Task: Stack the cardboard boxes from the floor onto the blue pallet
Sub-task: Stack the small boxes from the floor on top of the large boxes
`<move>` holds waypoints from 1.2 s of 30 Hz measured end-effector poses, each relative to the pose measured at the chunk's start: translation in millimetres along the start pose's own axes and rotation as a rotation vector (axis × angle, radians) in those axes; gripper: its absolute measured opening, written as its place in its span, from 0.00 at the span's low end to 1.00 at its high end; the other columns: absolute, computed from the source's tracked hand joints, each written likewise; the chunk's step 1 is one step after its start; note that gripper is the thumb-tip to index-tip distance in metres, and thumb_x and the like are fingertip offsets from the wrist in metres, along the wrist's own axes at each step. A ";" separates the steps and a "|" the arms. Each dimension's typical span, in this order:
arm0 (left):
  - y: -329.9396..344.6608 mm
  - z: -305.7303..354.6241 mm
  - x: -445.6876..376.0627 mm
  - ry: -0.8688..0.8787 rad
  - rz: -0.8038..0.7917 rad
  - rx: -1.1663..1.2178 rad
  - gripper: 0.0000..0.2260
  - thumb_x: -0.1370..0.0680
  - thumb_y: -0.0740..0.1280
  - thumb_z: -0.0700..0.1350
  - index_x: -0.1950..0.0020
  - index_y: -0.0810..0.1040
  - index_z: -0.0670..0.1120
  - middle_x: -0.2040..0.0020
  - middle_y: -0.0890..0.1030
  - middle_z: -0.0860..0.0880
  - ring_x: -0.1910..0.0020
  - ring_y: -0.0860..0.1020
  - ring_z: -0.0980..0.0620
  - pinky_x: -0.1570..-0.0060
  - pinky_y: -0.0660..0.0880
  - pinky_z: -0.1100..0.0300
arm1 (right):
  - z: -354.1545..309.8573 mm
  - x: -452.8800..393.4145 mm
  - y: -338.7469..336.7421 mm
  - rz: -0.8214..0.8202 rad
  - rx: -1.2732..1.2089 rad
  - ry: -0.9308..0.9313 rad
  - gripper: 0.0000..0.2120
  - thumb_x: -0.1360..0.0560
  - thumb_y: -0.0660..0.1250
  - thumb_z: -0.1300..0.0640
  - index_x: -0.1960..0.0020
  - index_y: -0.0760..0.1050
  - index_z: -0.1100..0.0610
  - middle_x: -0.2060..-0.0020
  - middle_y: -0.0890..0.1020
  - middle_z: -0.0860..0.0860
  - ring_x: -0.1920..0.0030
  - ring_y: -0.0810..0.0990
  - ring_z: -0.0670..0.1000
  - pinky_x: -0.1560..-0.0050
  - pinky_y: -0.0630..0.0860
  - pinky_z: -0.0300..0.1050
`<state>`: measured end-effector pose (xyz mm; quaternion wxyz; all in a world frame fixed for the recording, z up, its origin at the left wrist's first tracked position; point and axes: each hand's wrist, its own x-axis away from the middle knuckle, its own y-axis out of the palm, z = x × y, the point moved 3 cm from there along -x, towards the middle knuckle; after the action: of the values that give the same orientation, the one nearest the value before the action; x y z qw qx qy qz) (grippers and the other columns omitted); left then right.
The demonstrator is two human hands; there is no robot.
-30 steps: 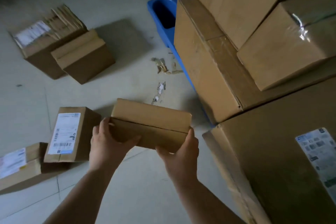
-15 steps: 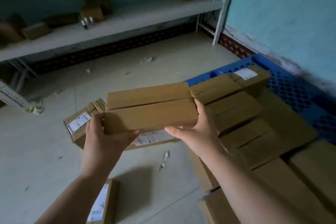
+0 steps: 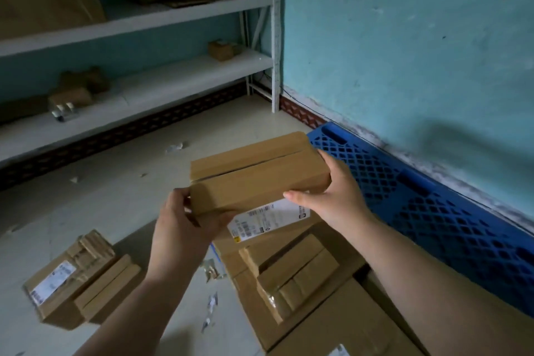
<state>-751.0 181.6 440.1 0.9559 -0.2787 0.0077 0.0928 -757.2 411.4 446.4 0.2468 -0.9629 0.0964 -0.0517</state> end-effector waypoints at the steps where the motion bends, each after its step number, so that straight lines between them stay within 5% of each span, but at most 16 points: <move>1: 13.3 4.7 -2.2 0.005 -0.016 -0.011 0.27 0.35 0.75 0.49 0.41 0.70 0.46 0.51 0.76 0.50 0.56 0.75 0.52 0.66 0.70 0.66 | 6.5 -7.0 -11.2 0.002 0.016 0.007 0.49 0.38 0.77 0.46 0.25 0.53 0.44 0.25 0.57 0.46 0.26 0.57 0.51 0.29 0.60 0.56; 10: 115.4 25.9 -39.6 0.049 -0.107 -0.024 0.21 0.33 0.74 0.48 0.46 0.68 0.49 0.58 0.72 0.59 0.62 0.72 0.61 0.69 0.68 0.69 | 61.9 -85.6 -71.1 -0.015 0.027 0.060 0.48 0.43 0.79 0.47 0.28 0.61 0.45 0.33 0.71 0.47 0.34 0.70 0.53 0.35 0.69 0.61; 14: 160.1 21.0 -54.4 0.084 -0.186 -0.050 0.20 0.33 0.75 0.46 0.48 0.69 0.51 0.59 0.73 0.60 0.62 0.72 0.64 0.69 0.70 0.70 | 98.6 -113.4 -88.1 -0.031 0.012 0.104 0.42 0.41 0.80 0.55 0.31 0.65 0.47 0.44 0.75 0.43 0.41 0.74 0.49 0.37 0.71 0.54; 22: 258.0 -24.9 -73.4 0.140 -0.361 -0.131 0.17 0.34 0.75 0.47 0.50 0.72 0.50 0.63 0.74 0.62 0.65 0.74 0.66 0.69 0.69 0.80 | 200.8 -157.0 -91.6 -0.032 -0.036 0.170 0.46 0.46 0.80 0.49 0.31 0.65 0.48 0.43 0.77 0.44 0.42 0.76 0.49 0.38 0.72 0.54; 28: 300.3 -63.7 -76.3 0.215 -0.361 -0.215 0.21 0.34 0.75 0.49 0.44 0.75 0.46 0.57 0.77 0.57 0.62 0.73 0.67 0.66 0.66 0.74 | 267.0 -171.0 -76.5 -0.007 -0.063 0.148 0.43 0.44 0.80 0.51 0.32 0.65 0.48 0.42 0.77 0.46 0.42 0.76 0.50 0.38 0.72 0.56; 33: 309.6 -91.9 -84.1 0.275 -0.297 -0.285 0.23 0.34 0.74 0.53 0.43 0.75 0.47 0.56 0.78 0.55 0.60 0.74 0.62 0.66 0.65 0.71 | 306.8 -176.9 -45.3 0.056 -0.110 0.077 0.40 0.40 0.79 0.51 0.32 0.65 0.50 0.46 0.77 0.44 0.45 0.76 0.46 0.48 0.74 0.42; 36: 313.8 -103.6 -85.8 0.297 -0.275 -0.344 0.24 0.35 0.72 0.58 0.44 0.75 0.48 0.52 0.79 0.54 0.54 0.76 0.56 0.62 0.70 0.67 | 321.7 -179.7 -32.5 0.117 -0.210 0.052 0.43 0.45 0.80 0.49 0.34 0.67 0.51 0.43 0.78 0.47 0.43 0.77 0.49 0.41 0.75 0.50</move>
<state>-888.5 371.1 191.6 0.8865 -0.4459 0.0938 -0.0799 -880.0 626.9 172.1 0.1447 -0.9745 0.1635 -0.0519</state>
